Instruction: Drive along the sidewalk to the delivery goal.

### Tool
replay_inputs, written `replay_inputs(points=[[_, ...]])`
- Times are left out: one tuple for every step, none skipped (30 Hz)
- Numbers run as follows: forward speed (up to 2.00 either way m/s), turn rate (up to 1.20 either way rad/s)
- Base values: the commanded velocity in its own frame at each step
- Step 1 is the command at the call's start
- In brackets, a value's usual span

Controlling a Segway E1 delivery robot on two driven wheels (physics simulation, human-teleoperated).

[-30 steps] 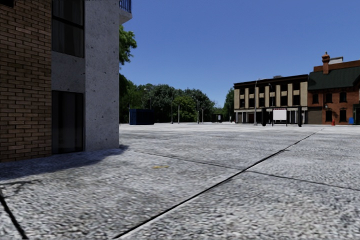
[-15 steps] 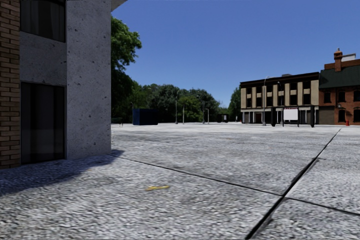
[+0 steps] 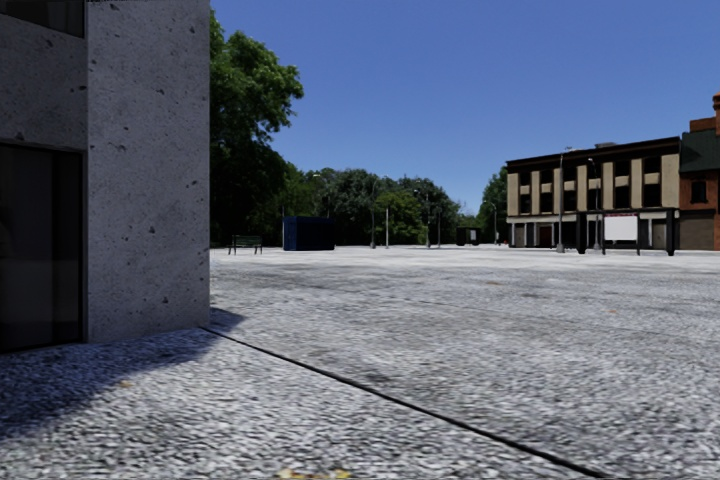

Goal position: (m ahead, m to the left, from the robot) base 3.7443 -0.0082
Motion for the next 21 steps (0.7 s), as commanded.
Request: replay_inputs(points=[[2.00,0.24],[2.00,0.24],[2.00,0.24],[2.00,0.24],[2.00,0.24],[2.00,0.24],[2.00,0.24],[2.00,0.24],[2.00,0.24],[2.00,0.24],[2.00,0.24],[2.00,0.24],[2.00,0.24],[2.00,0.21],[2.00,0.10],[2.00,0.00],[2.00,0.00],[2.00,0.00],[2.00,0.00],[2.00,0.00],[2.00,0.00]])
